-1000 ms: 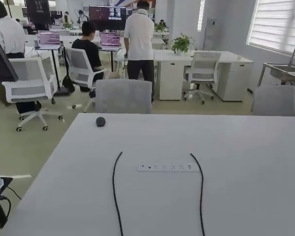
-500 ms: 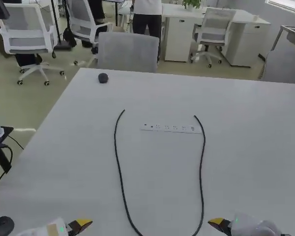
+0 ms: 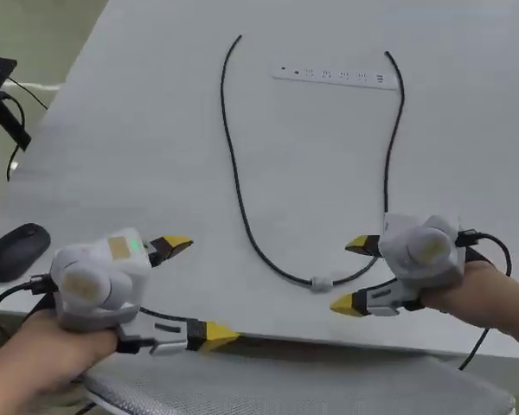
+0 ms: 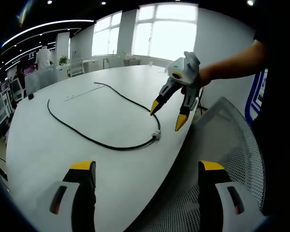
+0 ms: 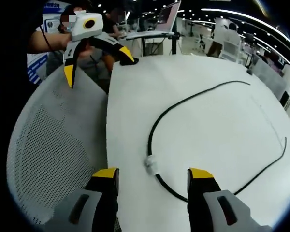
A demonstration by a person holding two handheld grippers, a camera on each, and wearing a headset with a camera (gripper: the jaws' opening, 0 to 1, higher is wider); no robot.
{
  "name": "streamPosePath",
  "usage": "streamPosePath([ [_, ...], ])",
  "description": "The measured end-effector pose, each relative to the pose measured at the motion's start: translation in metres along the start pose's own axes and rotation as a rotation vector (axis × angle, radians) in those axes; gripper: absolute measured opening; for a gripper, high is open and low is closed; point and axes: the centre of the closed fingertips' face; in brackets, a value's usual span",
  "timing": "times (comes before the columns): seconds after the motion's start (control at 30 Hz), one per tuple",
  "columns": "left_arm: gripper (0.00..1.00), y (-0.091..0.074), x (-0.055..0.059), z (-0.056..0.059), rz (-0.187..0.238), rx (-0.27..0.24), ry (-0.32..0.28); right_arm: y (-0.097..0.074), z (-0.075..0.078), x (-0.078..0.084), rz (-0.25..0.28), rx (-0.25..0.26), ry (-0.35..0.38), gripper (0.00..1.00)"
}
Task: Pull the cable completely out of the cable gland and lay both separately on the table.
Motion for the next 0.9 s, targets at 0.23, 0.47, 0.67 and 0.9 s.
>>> streamPosePath([
  [0.23,0.86,0.013,0.015,0.012,-0.018,0.031,-0.025,0.01,0.0,0.003,-0.022,-0.028,-0.037,0.42],
  [0.47,0.85,0.017,0.014,0.018,-0.017,0.049,-0.028,0.015,-0.003,0.005,-0.042,-0.037,-0.075,0.29],
  [0.67,0.85,0.02,0.007,0.015,-0.01,0.061,-0.026,0.02,0.002,0.008,-0.051,-0.04,-0.082,0.26],
  [0.9,0.84,0.021,0.006,0.018,-0.021,0.077,-0.021,0.027,0.0,0.005,-0.049,-0.056,-0.103,0.23],
])
Point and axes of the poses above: the centre of the closed fingertips' face, and the gripper's own axes: y roughly forward along the fingers, z roughly to its right, x roughly out of its underside, and after that the axes turned 3 degrees about y, right-handed
